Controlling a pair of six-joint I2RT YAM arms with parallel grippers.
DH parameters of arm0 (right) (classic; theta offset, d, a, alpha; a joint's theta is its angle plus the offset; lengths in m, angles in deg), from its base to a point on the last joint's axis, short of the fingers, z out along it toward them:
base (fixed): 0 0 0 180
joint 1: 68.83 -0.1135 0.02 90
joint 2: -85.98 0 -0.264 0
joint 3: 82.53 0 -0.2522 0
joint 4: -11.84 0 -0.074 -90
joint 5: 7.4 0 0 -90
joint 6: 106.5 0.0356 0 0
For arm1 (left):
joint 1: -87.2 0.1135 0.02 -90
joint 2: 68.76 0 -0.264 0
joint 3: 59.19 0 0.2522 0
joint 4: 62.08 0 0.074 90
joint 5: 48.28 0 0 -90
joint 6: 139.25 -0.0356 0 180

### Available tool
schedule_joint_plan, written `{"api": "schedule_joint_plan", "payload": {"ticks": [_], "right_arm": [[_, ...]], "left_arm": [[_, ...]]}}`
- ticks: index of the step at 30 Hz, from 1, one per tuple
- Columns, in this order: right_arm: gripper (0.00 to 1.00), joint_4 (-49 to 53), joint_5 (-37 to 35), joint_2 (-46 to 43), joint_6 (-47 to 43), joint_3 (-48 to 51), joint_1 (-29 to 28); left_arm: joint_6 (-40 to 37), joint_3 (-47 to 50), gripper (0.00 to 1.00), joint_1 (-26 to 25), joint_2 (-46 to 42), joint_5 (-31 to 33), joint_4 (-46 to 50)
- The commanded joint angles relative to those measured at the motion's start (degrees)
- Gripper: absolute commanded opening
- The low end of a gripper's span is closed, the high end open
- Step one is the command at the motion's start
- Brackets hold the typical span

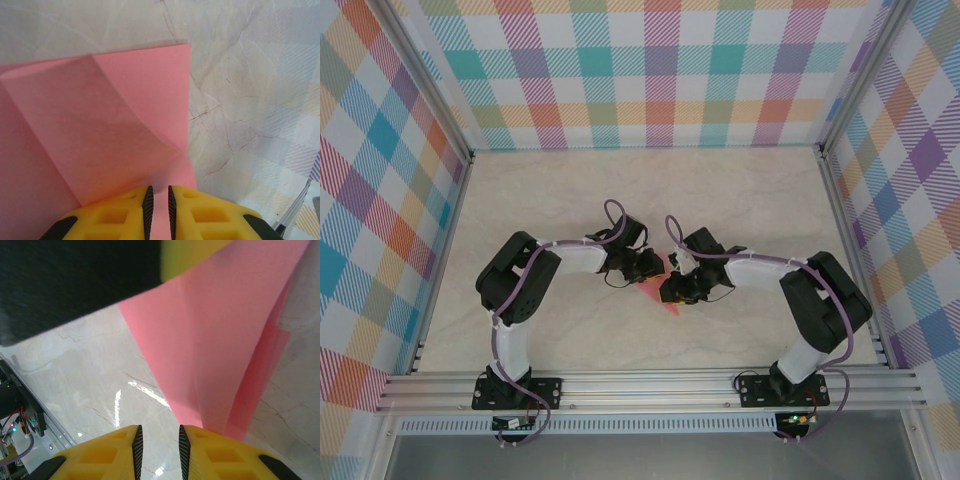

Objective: Fold a paper plane with a square sheet of paper (fold left side to right side)
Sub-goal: Fourth fold the wing at the center of the table.

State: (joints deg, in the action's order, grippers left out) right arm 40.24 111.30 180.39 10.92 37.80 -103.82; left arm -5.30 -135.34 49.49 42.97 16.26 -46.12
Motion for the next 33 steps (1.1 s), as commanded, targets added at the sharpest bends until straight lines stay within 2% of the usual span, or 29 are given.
{"api": "schedule_joint_plan", "payload": {"ticks": [1,19,26,33], "right_arm": [[0.27,1.7,-1.3,1.5,-1.0,0.8,-0.2],[0.27,6.7,-6.6,1.6,-1.6,1.8,-1.5],[0.18,9.2,-6.6,-1.1,-1.0,5.6,-1.6],[0.17,13.7,-6.3,-5.2,-1.5,8.2,-1.5]], "left_arm": [[-0.3,2.5,0.2,-0.4,1.0,4.0,7.5],[-0.5,2.4,0.2,-0.4,1.1,4.3,7.9],[-0.7,2.1,0.2,-0.4,1.3,4.5,8.2],[-0.7,1.8,0.2,-0.4,1.4,4.4,8.3]]}}
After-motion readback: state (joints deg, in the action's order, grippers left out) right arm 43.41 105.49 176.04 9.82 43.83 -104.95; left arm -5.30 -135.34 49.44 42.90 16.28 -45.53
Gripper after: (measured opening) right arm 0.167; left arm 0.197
